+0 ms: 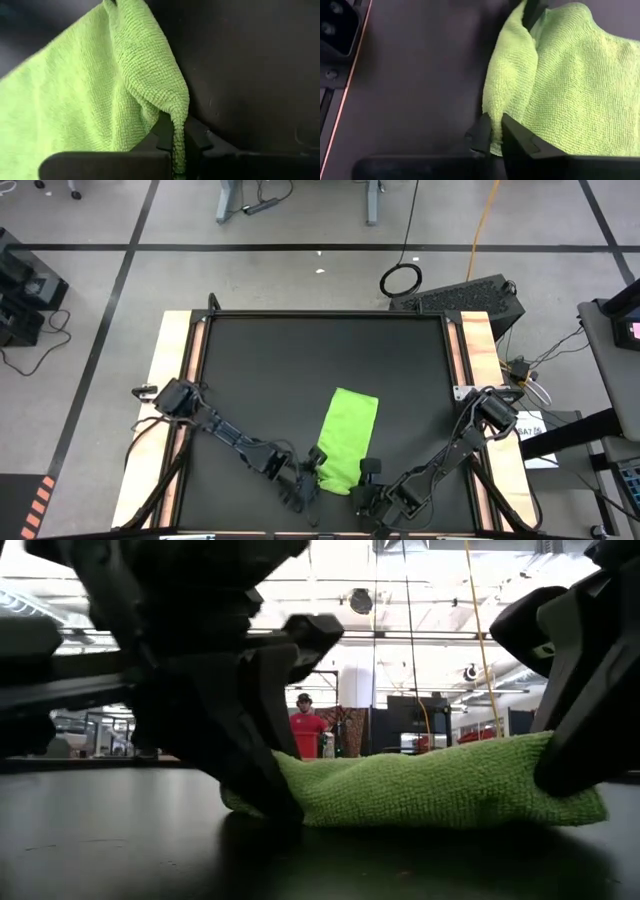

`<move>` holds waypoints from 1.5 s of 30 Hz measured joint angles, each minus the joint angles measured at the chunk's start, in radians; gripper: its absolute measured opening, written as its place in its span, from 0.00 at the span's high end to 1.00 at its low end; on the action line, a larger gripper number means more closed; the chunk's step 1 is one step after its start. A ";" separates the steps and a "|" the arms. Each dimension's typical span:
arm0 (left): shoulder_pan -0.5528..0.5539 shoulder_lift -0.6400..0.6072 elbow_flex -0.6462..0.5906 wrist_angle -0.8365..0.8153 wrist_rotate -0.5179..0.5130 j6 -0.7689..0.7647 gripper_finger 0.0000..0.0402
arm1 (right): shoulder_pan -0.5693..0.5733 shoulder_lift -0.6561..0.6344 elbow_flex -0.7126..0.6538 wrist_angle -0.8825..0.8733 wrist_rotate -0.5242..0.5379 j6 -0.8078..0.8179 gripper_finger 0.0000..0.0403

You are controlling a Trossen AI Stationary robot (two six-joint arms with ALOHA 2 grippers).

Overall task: Roll towel into tight, uniform cylinder
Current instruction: Roll the green towel

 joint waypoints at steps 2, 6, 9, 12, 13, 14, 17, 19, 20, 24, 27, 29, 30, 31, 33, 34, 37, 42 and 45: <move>0.016 -0.001 0.000 -0.009 0.051 -0.037 0.97 | 0.005 0.000 0.000 -0.005 0.000 -0.018 0.88; 0.047 -0.003 0.001 -0.036 0.177 -0.125 0.97 | 0.015 0.000 0.000 -0.023 0.004 -0.016 0.71; 0.059 -0.004 0.002 -0.044 0.237 -0.167 0.97 | 0.015 0.000 0.000 -0.033 0.005 0.008 0.60; 0.064 -0.005 0.002 -0.044 0.269 -0.189 0.97 | 0.012 0.000 0.000 0.007 0.038 -0.031 0.53; 0.063 -0.007 0.002 -0.043 0.272 -0.190 0.97 | 0.012 0.000 0.000 0.037 0.068 -0.063 0.52; 0.062 -0.007 0.001 -0.040 0.272 -0.188 0.97 | 0.014 0.000 0.000 0.079 0.099 -0.109 0.51; 0.062 -0.011 0.000 -0.032 0.273 -0.187 0.97 | 0.022 0.000 0.001 0.209 0.190 -0.278 0.52; 0.063 -0.011 0.000 -0.032 0.270 -0.187 0.97 | 0.025 -0.002 0.002 0.270 0.228 -0.379 0.54; 0.065 -0.013 -0.001 -0.032 0.268 -0.187 0.97 | 0.025 -0.008 0.002 0.282 0.241 -0.422 0.55; 0.072 -0.026 -0.002 -0.035 0.269 -0.186 0.97 | 0.023 -0.056 0.002 0.290 0.268 -0.530 0.60; 0.079 -0.047 -0.004 -0.052 0.269 -0.182 0.97 | 0.020 -0.110 0.002 0.281 0.267 -0.598 0.63; 0.085 -0.055 -0.005 -0.071 0.261 -0.168 0.97 | 0.021 -0.156 0.002 0.240 0.266 -0.626 0.65; 0.091 -0.058 -0.005 -0.082 0.259 -0.168 0.97 | 0.021 -0.178 0.002 0.215 0.266 -0.630 0.66; 0.097 -0.063 -0.005 -0.096 0.259 -0.167 0.97 | 0.021 -0.204 0.002 0.183 0.266 -0.627 0.66; 0.110 -0.067 -0.005 -0.120 0.259 -0.167 0.97 | 0.020 -0.252 0.002 0.103 0.266 -0.617 0.67; 0.115 -0.067 -0.005 -0.126 0.259 -0.165 0.97 | 0.020 -0.276 0.002 0.072 0.266 -0.604 0.68; 0.128 -0.068 -0.010 -0.129 0.260 -0.159 0.97 | 0.021 -0.345 0.002 -0.033 0.266 -0.570 0.68; 0.155 -0.069 -0.041 -0.103 0.276 -0.167 0.97 | 0.034 -0.455 0.002 -0.181 0.269 -0.514 0.68; 0.168 -0.071 -0.053 -0.098 0.280 -0.173 0.97 | 0.049 -0.514 0.001 -0.264 0.296 -0.476 0.68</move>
